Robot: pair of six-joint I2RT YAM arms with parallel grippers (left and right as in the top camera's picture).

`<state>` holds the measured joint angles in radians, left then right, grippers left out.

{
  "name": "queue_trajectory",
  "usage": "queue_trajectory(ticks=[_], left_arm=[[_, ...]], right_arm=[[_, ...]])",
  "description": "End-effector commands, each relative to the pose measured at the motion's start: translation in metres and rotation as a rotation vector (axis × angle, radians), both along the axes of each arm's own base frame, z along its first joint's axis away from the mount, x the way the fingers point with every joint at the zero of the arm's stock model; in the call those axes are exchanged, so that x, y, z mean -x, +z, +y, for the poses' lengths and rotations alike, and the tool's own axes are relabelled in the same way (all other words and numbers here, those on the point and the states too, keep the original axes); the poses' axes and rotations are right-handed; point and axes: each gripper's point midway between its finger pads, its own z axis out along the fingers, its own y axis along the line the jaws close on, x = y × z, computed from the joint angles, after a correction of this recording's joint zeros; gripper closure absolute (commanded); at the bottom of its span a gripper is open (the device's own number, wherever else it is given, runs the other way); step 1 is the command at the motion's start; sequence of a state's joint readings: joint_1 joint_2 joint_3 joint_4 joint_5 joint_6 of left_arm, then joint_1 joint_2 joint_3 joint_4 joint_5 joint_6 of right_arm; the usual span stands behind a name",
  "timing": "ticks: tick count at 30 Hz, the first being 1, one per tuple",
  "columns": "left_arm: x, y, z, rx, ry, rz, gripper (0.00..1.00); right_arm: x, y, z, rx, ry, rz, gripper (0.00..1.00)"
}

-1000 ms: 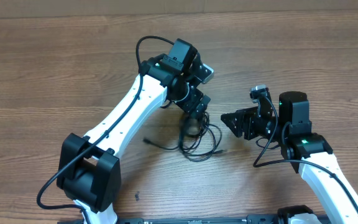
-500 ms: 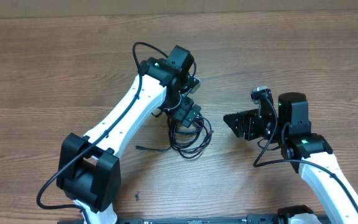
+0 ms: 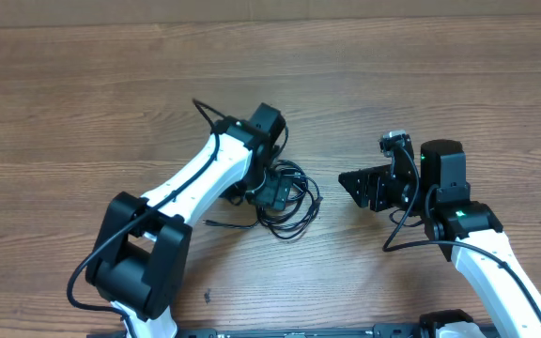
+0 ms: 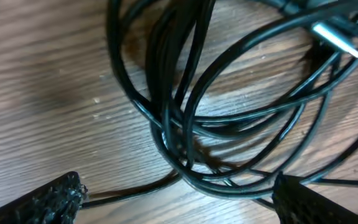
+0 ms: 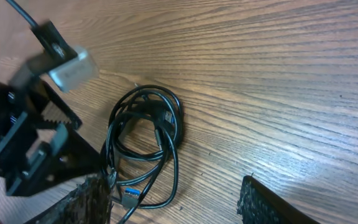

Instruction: Untangle cables

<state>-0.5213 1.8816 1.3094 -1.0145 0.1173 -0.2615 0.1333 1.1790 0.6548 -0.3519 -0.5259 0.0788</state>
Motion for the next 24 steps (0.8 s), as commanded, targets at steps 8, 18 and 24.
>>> queue_trajectory(ticks=[8, 18, 24], left_arm=[[0.011, -0.036, -0.006, 0.067, 0.116, 0.02, 0.07], [0.006, -0.035, -0.022, 0.126, 0.097, -0.008, 0.42], [0.009, -0.035, -0.031, 0.133, 0.068, -0.019, 0.63]], right_arm=[[-0.005, 0.012, 0.0, 0.001, -0.006, -0.035, 0.34], [-0.006, 0.011, 0.0, 0.003, -0.009, -0.035, 0.33], [-0.006, 0.011, 0.0, 0.003, -0.009, -0.035, 0.33]])
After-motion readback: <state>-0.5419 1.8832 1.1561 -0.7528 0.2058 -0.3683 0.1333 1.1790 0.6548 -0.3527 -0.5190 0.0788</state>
